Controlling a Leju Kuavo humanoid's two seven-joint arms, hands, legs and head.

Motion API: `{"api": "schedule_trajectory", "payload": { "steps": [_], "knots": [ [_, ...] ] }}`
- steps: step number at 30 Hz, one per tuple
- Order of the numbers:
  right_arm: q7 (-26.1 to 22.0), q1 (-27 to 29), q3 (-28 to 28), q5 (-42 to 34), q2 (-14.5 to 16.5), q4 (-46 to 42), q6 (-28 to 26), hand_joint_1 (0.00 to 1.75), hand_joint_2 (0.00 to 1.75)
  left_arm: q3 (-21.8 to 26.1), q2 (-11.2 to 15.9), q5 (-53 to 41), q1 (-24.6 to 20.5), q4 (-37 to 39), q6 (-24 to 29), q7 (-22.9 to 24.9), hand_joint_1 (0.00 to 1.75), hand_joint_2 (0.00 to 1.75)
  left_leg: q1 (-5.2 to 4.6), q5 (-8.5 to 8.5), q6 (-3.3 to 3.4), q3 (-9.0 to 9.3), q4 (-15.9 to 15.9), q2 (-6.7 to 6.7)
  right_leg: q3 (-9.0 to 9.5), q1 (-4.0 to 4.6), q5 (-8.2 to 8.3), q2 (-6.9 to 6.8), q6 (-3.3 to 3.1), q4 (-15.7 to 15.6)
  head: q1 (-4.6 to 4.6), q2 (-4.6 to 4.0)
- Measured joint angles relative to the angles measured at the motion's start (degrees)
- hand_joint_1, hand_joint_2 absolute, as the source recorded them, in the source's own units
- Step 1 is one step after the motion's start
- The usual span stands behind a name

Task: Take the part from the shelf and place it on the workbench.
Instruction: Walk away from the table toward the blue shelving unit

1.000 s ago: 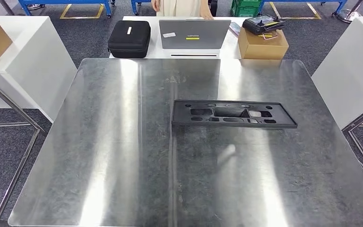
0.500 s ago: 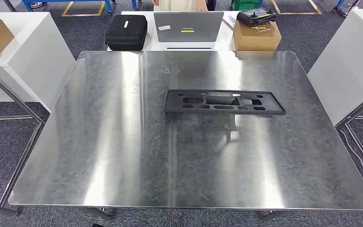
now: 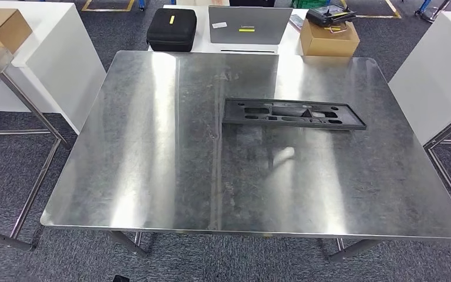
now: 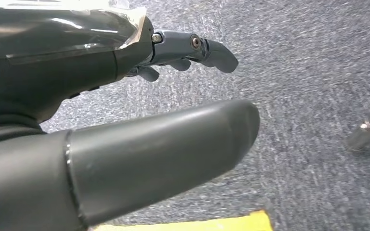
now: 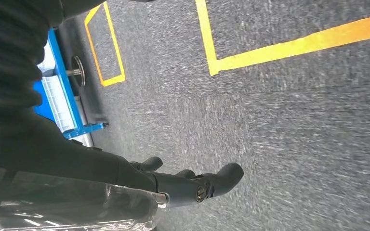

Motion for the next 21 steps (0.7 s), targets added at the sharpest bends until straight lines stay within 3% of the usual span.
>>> {"api": "schedule_trajectory", "payload": {
  "steps": [2, 3, 7, 8, 11, 12, 13, 15, 17, 19, 21],
  "knots": [
    [0.0, -0.2, 0.0, 0.0, -0.1, 0.0, 0.0, 0.0, 1.75, 0.0, -0.1, 0.0, 0.0, 0.0, 0.0, 0.0, 0.0, 0.0, -0.15, 0.67, -0.28, -0.61, 0.1, 0.0, 5.01, 0.33, 0.13, 0.0, -0.55, -7.1, -0.01, 0.0],
    [0.0, -0.2, 0.1, 0.0, -0.1, 0.0, 0.0, 0.0, 1.75, 0.0, -0.1, 0.0, 0.0, 0.0, 0.0, 0.0, 0.0, 0.0, -0.21, 0.77, -0.36, -0.69, 0.1, 0.01, 6.01, 0.47, -0.09, 0.0, -0.74, -8.6, -0.01, 0.0],
    [0.0, -0.2, 0.1, 0.0, -0.1, 0.0, 0.0, 0.0, 1.75, 0.0, -0.1, 0.0, 0.0, 0.0, 0.0, 0.0, 0.0, 0.0, -0.25, 1.14, -0.52, -0.8, 0.1, 0.06, 6.43, 0.62, -0.38, 0.01, -0.88, -9.9, -0.09, 0.0],
    [0.0, -0.2, 0.1, 0.0, -0.1, 0.0, 0.0, 0.0, 1.75, 0.0, -0.1, 0.0, 0.1, 0.0, 0.0, 0.0, 0.0, 0.0, -0.17, 1.11, -0.97, -1.19, 0.2, 0.01, 6.18, 0.39, -0.12, -0.11, -1.37, -10.8, -0.2, 0.0],
    [0.0, -0.1, 0.2, 0.0, 0.0, 0.1, 0.0, 0.0, 1.75, 0.0, 0.0, 0.3, 0.3, 0.0, 0.0, -0.1, 0.0, 0.0, 0.74, -7.16, -3.2, -4.17, 12.1, -0.36, 2.6, -0.37, 2.71, -0.8, -3.47, -11.2, -0.74, 0.0],
    [0.0, -0.1, 0.3, 0.0, 0.0, 0.1, 0.1, 0.0, 1.75, 0.0, 0.0, 0.3, 0.3, 0.0, 0.0, -0.1, 0.0, 0.0, 1.1, -8.9, -3.67, -4.23, 15.7, -0.39, 1.24, -0.4, 3.46, -0.93, -3.6, -10.6, -0.83, 0.0],
    [0.0, -0.1, 0.3, 0.0, 0.0, 0.1, 0.1, 0.0, 1.75, 0.0, 0.0, 0.3, 0.3, 0.0, 0.0, -0.1, 0.0, 0.0, 1.37, -7.43, -3.9, -2.87, 15.3, -0.37, 0.19, -0.5, 3.79, -0.95, -3.34, -10.0, -0.83, 0.0],
    [0.0, -0.1, 0.3, 0.0, 0.0, 0.1, 0.1, 0.0, 1.75, 0.0, 0.0, 0.3, 0.3, 0.0, 0.0, -0.2, 0.0, 0.0, 1.81, -5.18, -4.13, 2.12, 9.0, -0.39, -1.63, -0.65, 4.2, -0.95, -2.77, -8.7, -0.84, 0.0],
    [0.0, -0.1, 0.3, 0.0, 0.0, 0.1, 0.1, 0.0, 1.75, 0.0, 0.0, 0.2, 0.2, 0.0, 0.1, -0.2, 0.0, 0.0, 1.72, -5.6, -3.92, 6.05, 2.6, -0.65, -2.8, -0.55, 4.74, -0.97, -1.96, -7.9, -0.83, 0.0],
    [0.0, -0.1, 0.3, 0.0, 0.0, 0.1, 0.1, 0.0, 1.75, 0.0, 0.0, 0.1, 0.2, 0.0, 0.1, -0.2, 0.0, 0.0, 1.28, -6.1, -3.37, 6.66, 0.8, -0.84, -3.31, -0.45, 5.48, -0.98, -0.87, -7.7, -0.81, 0.0],
    [0.0, -0.1, 0.3, 0.0, -0.1, 0.1, 0.1, 0.0, 1.75, 0.0, -0.1, 0.1, 0.2, 0.0, 0.1, -0.2, 0.0, 0.0, 1.16, -5.24, -2.08, 5.92, 0.5, -0.6, -3.95, -0.36, 5.09, -0.87, -0.13, -7.1, -0.84, 0.0]
  ]
}}
